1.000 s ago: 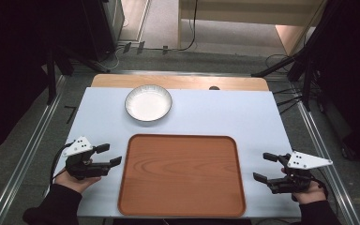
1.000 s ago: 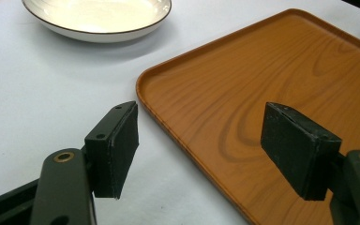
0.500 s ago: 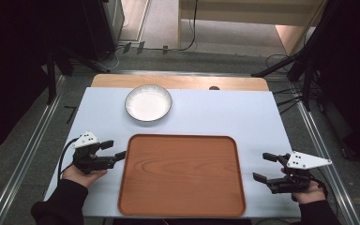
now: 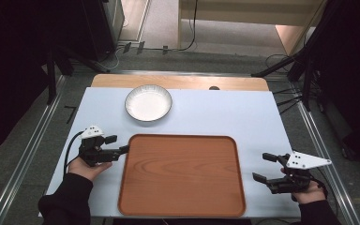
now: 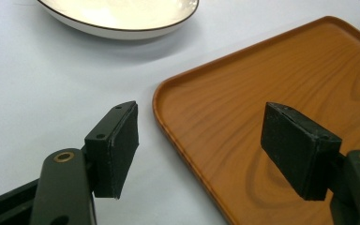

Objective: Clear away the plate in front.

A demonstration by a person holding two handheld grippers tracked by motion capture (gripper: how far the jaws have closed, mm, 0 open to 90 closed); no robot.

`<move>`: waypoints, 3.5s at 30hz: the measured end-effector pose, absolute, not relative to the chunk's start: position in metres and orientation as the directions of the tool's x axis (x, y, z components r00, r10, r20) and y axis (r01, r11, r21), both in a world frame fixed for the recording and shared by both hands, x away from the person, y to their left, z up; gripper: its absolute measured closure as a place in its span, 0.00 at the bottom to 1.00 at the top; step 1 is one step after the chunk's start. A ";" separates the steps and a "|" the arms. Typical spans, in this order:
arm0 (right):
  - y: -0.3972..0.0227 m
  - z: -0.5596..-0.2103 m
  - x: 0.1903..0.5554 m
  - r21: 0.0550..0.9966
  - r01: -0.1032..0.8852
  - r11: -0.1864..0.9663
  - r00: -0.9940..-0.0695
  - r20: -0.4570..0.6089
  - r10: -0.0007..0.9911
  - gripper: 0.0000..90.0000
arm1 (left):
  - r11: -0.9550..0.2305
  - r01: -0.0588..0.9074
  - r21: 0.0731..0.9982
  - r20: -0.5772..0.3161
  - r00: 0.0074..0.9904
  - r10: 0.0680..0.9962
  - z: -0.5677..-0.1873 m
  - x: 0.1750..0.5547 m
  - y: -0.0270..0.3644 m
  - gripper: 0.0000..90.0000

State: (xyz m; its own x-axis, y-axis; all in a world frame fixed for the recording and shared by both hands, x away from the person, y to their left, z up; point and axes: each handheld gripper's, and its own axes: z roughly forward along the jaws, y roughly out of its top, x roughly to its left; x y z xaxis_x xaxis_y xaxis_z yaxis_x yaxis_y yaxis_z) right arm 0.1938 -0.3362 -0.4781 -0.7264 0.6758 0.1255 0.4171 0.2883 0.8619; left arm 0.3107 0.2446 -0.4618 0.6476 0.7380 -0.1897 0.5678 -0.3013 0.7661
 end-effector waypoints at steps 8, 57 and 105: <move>-0.336 -0.478 0.194 0.862 0.416 0.289 -0.727 0.125 0.675 0.18 | -0.305 0.574 0.760 -0.170 0.629 0.759 -0.462 0.325 0.242 0.32; -0.335 -0.479 0.195 0.859 0.419 0.296 -0.729 0.123 0.673 0.18 | -0.228 0.660 0.716 -0.211 0.516 0.830 -0.431 0.423 0.237 0.30; -0.337 -0.480 0.193 0.853 0.425 0.301 -0.728 0.124 0.674 0.19 | 0.051 0.715 0.697 -0.312 0.238 0.920 -0.500 0.489 0.222 0.79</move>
